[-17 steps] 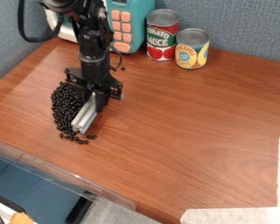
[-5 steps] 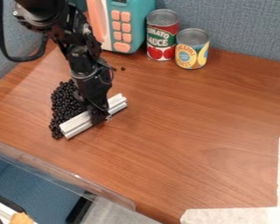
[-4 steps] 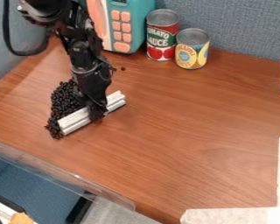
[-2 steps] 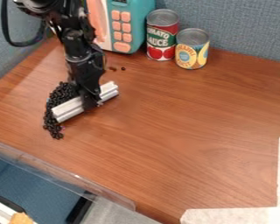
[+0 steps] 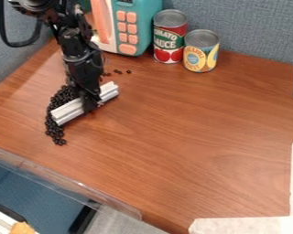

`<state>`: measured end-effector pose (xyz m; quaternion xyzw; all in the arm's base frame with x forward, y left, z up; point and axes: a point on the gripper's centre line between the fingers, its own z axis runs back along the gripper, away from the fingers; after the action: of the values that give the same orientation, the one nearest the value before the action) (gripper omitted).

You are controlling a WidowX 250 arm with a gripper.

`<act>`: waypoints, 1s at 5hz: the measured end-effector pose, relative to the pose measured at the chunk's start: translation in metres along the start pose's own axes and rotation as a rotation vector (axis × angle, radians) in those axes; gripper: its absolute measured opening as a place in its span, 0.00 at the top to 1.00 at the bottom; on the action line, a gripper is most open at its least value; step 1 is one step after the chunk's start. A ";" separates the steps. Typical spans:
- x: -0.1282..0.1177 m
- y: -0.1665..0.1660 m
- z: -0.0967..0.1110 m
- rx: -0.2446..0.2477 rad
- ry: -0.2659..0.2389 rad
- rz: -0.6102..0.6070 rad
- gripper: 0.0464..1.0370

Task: Sweep into pile

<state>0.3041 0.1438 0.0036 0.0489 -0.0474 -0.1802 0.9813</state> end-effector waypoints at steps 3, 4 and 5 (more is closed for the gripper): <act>-0.007 -0.030 0.030 -0.021 0.021 0.308 0.67; 0.005 -0.049 0.018 -0.055 0.017 0.367 0.67; 0.009 -0.062 -0.002 -0.059 0.035 0.422 0.67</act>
<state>0.2908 0.0830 -0.0042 0.0121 -0.0341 0.0289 0.9989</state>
